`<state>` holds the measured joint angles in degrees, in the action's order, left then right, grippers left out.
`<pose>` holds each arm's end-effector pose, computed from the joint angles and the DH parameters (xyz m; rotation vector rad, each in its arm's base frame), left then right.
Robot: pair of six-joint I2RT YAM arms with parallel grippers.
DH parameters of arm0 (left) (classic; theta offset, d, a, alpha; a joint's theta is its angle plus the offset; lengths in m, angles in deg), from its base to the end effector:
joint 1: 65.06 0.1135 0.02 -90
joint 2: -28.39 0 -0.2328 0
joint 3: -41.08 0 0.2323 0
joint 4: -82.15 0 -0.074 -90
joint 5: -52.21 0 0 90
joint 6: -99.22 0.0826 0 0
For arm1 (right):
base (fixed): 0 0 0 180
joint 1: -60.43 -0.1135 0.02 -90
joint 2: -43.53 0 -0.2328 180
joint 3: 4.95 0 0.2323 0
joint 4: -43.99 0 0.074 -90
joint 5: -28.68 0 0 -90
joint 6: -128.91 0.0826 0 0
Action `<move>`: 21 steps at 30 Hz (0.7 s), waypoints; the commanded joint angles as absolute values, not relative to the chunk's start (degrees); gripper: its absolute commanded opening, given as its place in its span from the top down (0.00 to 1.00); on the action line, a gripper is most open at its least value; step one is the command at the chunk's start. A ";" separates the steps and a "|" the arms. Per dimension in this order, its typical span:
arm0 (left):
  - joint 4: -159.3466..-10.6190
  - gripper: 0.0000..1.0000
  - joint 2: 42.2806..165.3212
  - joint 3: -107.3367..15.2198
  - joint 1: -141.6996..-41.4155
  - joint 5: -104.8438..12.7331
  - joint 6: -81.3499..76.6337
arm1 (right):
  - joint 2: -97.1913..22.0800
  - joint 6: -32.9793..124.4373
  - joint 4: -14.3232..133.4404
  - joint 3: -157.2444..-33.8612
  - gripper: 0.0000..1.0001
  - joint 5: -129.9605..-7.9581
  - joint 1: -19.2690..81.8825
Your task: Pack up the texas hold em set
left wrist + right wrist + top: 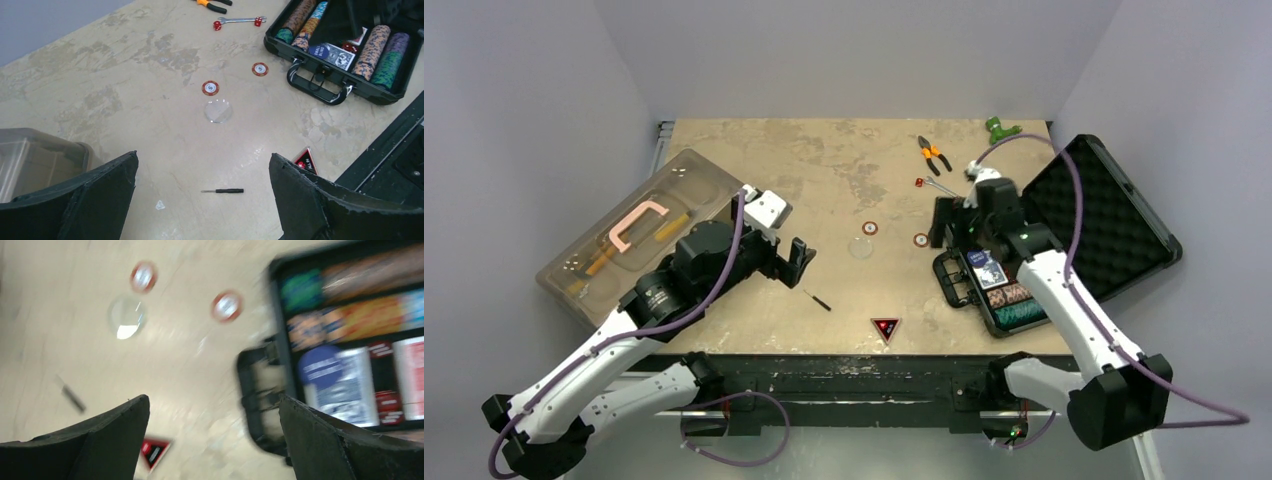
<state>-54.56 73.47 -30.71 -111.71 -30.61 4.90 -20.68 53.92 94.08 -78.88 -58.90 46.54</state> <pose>0.1534 -0.1475 0.3383 0.5986 1.7904 -0.4982 0.2600 0.0607 0.2609 0.0446 2.2836 0.2168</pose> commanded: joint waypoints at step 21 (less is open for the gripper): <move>-62.69 0.02 80.59 -38.49 -112.08 -31.03 2.61 | -39.14 76.46 98.99 -72.32 0.01 -43.50 -0.65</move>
